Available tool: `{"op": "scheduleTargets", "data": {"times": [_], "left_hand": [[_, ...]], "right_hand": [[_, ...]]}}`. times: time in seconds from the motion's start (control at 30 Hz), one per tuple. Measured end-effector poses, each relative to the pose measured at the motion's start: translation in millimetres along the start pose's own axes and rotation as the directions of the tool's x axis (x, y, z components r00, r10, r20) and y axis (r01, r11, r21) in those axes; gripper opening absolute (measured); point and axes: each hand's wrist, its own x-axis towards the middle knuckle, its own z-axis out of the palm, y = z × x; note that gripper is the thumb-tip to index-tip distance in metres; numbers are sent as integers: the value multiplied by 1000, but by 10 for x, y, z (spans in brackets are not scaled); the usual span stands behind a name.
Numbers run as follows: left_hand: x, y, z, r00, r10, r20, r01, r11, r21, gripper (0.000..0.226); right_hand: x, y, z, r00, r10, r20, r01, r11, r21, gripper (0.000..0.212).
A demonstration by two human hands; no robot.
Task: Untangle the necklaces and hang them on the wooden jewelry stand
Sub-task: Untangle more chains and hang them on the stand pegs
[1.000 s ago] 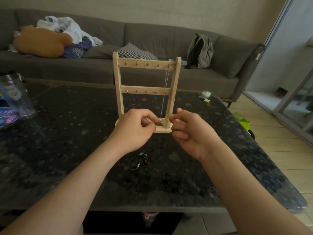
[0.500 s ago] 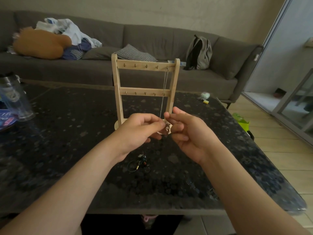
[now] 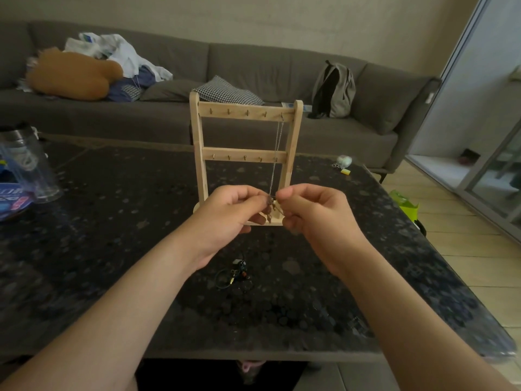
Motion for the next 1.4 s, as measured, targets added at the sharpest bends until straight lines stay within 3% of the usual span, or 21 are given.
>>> {"op": "scheduleTargets", "data": {"times": [0.1,0.3,0.47,0.7,0.87,1.03,1.2,1.4], "left_hand": [[-4,2,-4,1000,-1,-14,2,1000,23,22],[-23,14,7,999,-5,-34,7,997,73,24],[-19,15,0,999,-18,-31,20,998,66,24],[-2,-2,-38,999,-45,-5,45,997,64,25],[-1,-19,-38,999,-37,5,36,992,122,27],[11,-43,-35,987,149,-57,-136,973,185,12],[-13,-47,-44,960,280,6,-275,938,212,13],[-17,-34,-31,950,310,-24,-293,919,264,7]], "right_hand": [[-25,4,20,994,-105,-8,102,977,-188,14],[-51,22,39,985,-171,12,168,949,-266,7],[-25,51,35,986,-164,17,162,950,-266,10],[17,74,31,992,-124,16,120,910,-398,18],[50,99,21,999,-41,32,49,936,-348,23],[89,115,43,993,98,68,-88,987,-136,22],[63,90,43,985,131,113,-139,988,65,22],[72,89,54,987,156,47,-155,988,-17,24]]}}
